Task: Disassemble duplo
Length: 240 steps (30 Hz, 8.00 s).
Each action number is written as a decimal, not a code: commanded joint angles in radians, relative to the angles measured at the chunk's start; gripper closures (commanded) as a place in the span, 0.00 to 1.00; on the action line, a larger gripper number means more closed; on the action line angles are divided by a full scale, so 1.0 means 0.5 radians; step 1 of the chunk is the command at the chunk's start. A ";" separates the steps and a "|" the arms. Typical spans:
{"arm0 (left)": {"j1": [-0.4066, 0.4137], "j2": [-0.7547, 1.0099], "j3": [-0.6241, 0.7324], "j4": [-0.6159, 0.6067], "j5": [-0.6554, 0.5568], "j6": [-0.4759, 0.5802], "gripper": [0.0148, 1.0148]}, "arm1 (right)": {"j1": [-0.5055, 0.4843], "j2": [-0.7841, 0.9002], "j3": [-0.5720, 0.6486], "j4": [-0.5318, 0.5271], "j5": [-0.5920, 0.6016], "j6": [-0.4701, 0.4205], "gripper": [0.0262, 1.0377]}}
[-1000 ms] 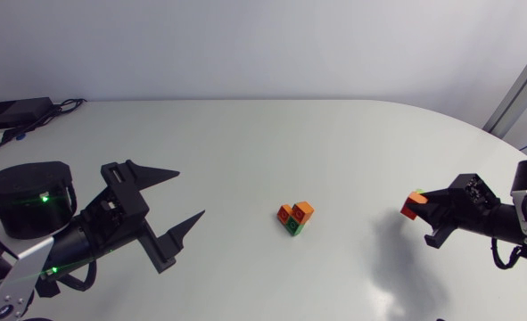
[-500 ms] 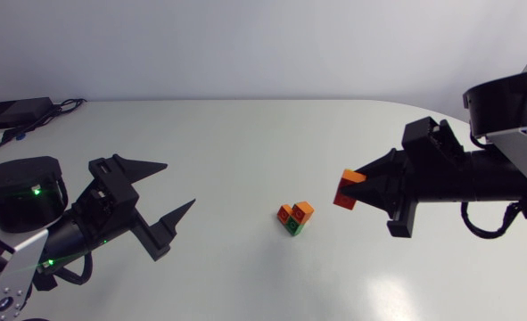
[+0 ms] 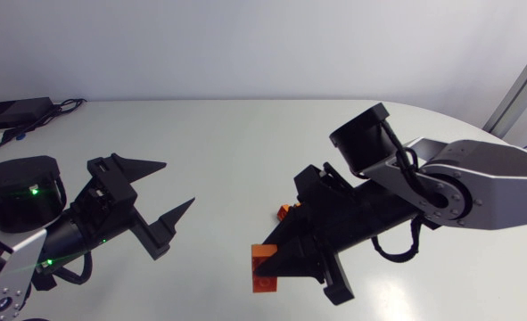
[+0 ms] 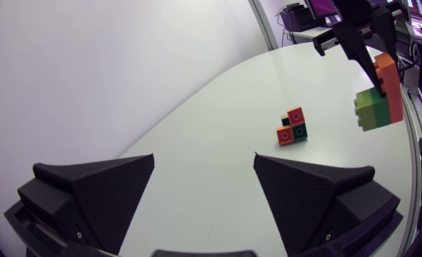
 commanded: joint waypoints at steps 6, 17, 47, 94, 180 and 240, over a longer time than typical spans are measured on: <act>0.128 0.004 0.055 -0.093 0.256 -0.191 0.03 | 0.230 0.053 -0.098 0.137 -0.058 -0.293 0.82; 0.521 0.436 0.457 -0.636 1.176 -0.418 0.03 | 0.335 0.148 -0.077 0.747 0.522 -0.259 0.82; 0.570 0.958 0.853 -1.382 1.928 -0.182 0.08 | 0.847 0.077 -0.577 1.806 1.636 -0.726 0.82; 0.416 1.071 0.899 -1.415 1.940 -0.132 0.11 | 0.920 0.467 -0.402 2.183 1.949 -0.827 0.82; 0.511 1.366 0.994 -0.964 1.066 -0.393 0.76 | 0.982 0.354 -0.571 2.177 2.078 -0.937 0.82; -0.084 1.529 0.644 -0.256 -0.523 -0.047 0.14 | 0.951 0.280 -0.626 2.214 2.130 -0.931 0.82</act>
